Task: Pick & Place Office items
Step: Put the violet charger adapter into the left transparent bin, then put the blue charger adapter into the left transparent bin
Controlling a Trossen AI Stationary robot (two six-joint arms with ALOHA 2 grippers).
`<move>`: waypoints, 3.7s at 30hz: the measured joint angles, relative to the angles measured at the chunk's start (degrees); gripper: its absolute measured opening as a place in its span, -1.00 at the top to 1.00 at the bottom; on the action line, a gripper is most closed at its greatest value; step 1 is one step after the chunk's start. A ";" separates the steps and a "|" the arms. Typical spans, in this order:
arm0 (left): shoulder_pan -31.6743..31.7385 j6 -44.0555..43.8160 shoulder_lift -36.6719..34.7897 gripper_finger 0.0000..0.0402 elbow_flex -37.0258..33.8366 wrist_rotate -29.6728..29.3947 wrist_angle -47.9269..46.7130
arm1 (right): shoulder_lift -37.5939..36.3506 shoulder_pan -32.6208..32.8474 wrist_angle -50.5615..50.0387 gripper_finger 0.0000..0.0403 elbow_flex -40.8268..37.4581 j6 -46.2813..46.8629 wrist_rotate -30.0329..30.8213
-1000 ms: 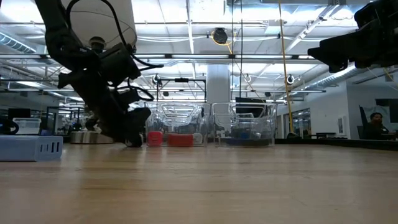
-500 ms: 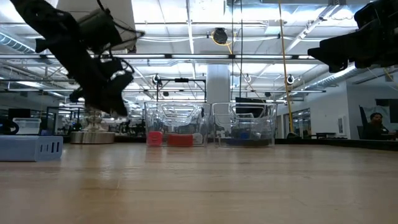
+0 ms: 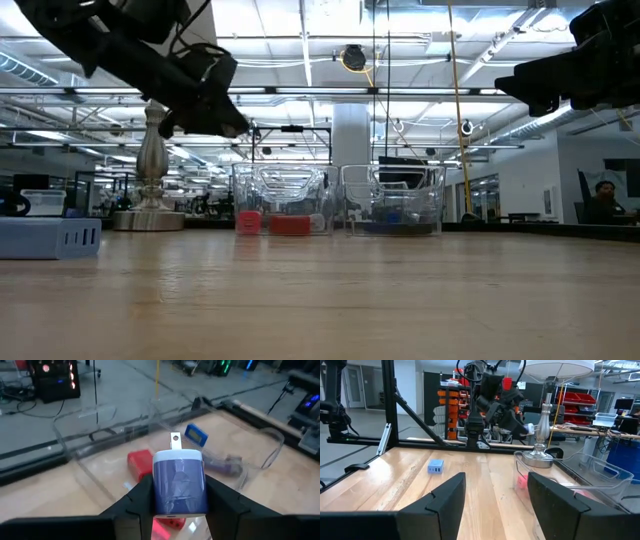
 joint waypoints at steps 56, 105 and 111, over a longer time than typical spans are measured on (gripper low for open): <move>6.42 7.94 15.43 -0.17 14.12 22.94 -6.52 | 0.00 0.01 0.02 -0.01 0.00 -0.02 0.00; -44.64 -18.67 14.77 -0.17 14.10 16.94 -48.01 | 0.00 0.00 0.00 -0.02 0.00 -0.02 0.00; -44.59 -17.90 17.98 -0.17 14.12 16.79 -46.55 | 0.00 0.00 0.00 -0.02 -0.01 -0.02 0.00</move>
